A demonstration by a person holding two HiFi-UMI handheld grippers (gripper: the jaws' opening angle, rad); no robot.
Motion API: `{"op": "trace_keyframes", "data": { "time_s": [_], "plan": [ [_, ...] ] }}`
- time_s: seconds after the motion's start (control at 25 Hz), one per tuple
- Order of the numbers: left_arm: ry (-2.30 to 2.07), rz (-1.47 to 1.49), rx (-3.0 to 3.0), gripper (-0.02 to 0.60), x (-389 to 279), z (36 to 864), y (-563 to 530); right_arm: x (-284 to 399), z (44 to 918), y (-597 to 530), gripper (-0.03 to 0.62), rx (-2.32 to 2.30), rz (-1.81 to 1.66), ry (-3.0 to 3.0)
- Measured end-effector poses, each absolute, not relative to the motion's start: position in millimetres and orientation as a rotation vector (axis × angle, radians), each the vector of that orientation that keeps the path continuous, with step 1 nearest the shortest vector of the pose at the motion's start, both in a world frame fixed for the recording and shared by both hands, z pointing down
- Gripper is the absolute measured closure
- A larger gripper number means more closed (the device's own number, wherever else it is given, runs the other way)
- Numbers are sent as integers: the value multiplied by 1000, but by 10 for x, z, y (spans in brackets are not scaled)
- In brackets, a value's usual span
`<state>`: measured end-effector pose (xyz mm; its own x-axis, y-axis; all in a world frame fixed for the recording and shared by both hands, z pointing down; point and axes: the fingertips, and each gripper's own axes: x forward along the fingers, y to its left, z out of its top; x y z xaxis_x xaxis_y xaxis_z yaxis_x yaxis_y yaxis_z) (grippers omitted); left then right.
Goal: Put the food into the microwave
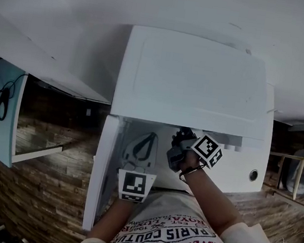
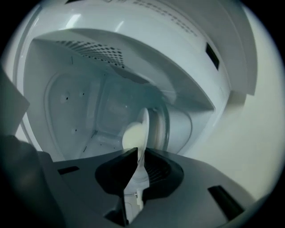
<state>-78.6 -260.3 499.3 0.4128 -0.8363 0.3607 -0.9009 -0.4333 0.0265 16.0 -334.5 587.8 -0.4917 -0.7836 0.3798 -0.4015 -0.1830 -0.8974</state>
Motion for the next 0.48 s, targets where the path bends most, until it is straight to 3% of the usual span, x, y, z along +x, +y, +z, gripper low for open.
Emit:
{"op": "trace_keyframes", "data": {
  "time_s": [0.24, 0.48],
  "plan": [
    [-1515, 432, 2460, 575, -762, 5003, -2595, -53, 5802, -3290, 465, -1304, -1615, 2295],
    [-1532, 416, 2439, 575, -811, 4997, -2599, -166, 5774, -3216, 424, -1326, -1426, 2712]
  ]
}}
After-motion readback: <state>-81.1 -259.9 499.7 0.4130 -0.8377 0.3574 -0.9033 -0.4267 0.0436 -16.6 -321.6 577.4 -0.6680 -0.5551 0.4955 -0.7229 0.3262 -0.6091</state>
